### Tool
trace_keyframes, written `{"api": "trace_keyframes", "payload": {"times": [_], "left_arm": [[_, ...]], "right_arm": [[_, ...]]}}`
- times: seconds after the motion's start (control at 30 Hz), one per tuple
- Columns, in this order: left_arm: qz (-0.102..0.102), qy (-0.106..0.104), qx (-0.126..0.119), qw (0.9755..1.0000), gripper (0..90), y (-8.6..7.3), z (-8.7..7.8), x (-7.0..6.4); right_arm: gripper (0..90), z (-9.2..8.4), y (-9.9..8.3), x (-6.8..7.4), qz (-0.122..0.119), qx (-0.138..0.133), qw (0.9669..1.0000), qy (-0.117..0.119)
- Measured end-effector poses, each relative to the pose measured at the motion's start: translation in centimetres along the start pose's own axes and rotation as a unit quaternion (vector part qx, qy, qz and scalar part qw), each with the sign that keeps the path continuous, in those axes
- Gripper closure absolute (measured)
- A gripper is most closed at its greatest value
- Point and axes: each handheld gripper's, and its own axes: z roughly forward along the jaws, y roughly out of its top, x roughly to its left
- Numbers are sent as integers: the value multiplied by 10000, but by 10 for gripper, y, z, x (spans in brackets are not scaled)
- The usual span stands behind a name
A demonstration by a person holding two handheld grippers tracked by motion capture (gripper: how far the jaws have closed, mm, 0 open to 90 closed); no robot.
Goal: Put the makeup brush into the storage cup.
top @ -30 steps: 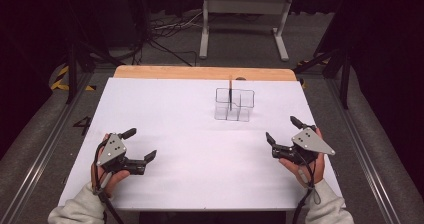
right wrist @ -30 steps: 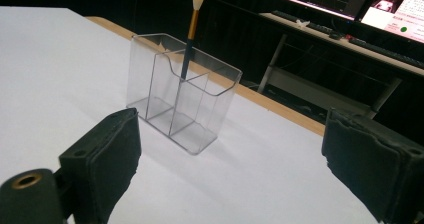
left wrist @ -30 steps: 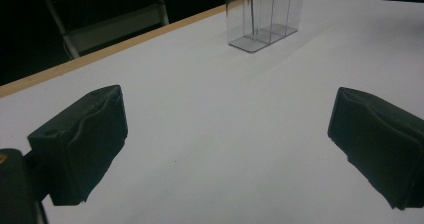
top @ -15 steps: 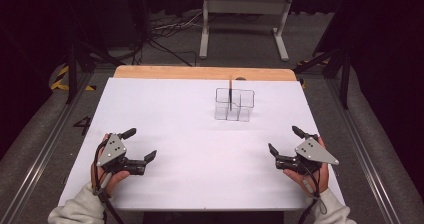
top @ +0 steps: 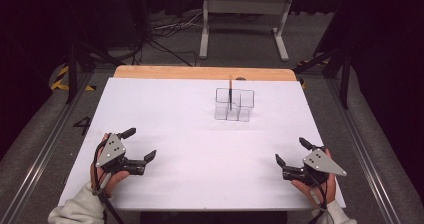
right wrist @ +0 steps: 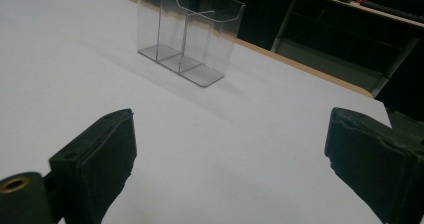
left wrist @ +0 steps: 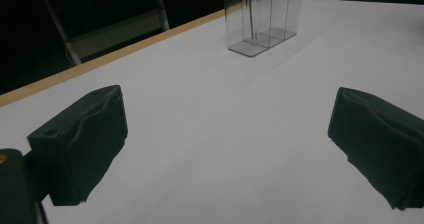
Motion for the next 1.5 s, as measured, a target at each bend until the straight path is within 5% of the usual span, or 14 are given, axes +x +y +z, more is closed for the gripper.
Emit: {"api": "trace_keyframes", "payload": {"times": [0.27,0.7,1.5], "left_arm": [[33,27,-7,10000,33,1,0,-2],[82,34,29,10000,32,0,-4,-3],[16,176,67,9998,34,-2,-6,-2]], "right_arm": [[64,-6,-3,-6,221,-102,9997,-19],[52,-1,2,3,81,-125,9998,112],[46,8,3,4,226,-96,9994,259]]}}
